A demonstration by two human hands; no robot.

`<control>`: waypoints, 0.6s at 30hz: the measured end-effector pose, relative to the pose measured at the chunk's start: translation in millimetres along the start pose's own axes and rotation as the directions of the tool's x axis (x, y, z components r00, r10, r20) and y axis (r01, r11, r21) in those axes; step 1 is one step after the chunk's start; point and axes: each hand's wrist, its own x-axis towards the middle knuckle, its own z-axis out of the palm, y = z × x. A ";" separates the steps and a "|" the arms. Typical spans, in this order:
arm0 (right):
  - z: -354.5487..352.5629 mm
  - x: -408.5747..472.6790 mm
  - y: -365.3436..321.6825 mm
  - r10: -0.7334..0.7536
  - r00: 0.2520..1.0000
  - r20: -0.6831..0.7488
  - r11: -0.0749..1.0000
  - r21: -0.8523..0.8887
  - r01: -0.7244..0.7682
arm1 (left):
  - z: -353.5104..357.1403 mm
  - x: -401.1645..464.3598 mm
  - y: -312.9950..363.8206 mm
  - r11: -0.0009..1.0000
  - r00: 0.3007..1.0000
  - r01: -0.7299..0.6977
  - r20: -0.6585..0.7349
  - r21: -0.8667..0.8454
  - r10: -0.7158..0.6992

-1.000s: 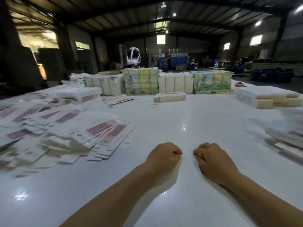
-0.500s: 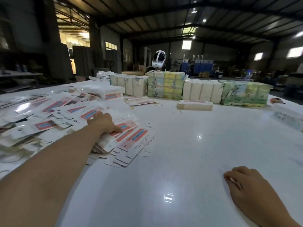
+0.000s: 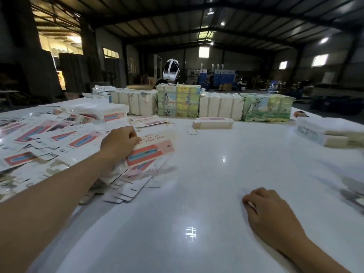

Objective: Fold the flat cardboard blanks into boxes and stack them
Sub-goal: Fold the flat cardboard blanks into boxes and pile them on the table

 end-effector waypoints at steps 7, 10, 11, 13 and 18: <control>-18.6 5.0 1.7 0.382 0.914 0.137 0.422 0.854 -0.305 | 50.9 -88.3 109.1 0.918 0.932 -0.188 0.232 -0.350 0.279; -21.2 3.6 13.1 0.413 0.870 0.270 0.160 0.919 -0.361 | 72.4 -118.9 129.6 0.887 0.901 -0.129 0.322 -0.443 0.291; -22.2 2.2 13.9 0.406 0.872 0.272 0.156 0.920 -0.360 | 74.2 -123.5 132.4 0.889 0.893 -0.120 0.343 -0.442 0.291; -23.8 1.5 14.4 0.400 0.880 0.255 0.167 0.924 -0.343 | 73.1 -127.7 136.4 0.922 0.881 -0.172 0.364 -0.347 0.301; -23.6 -0.8 4.5 0.355 0.924 0.139 0.237 0.943 -0.233 | 75.9 -141.1 165.5 0.886 0.833 -0.463 0.357 0.026 0.424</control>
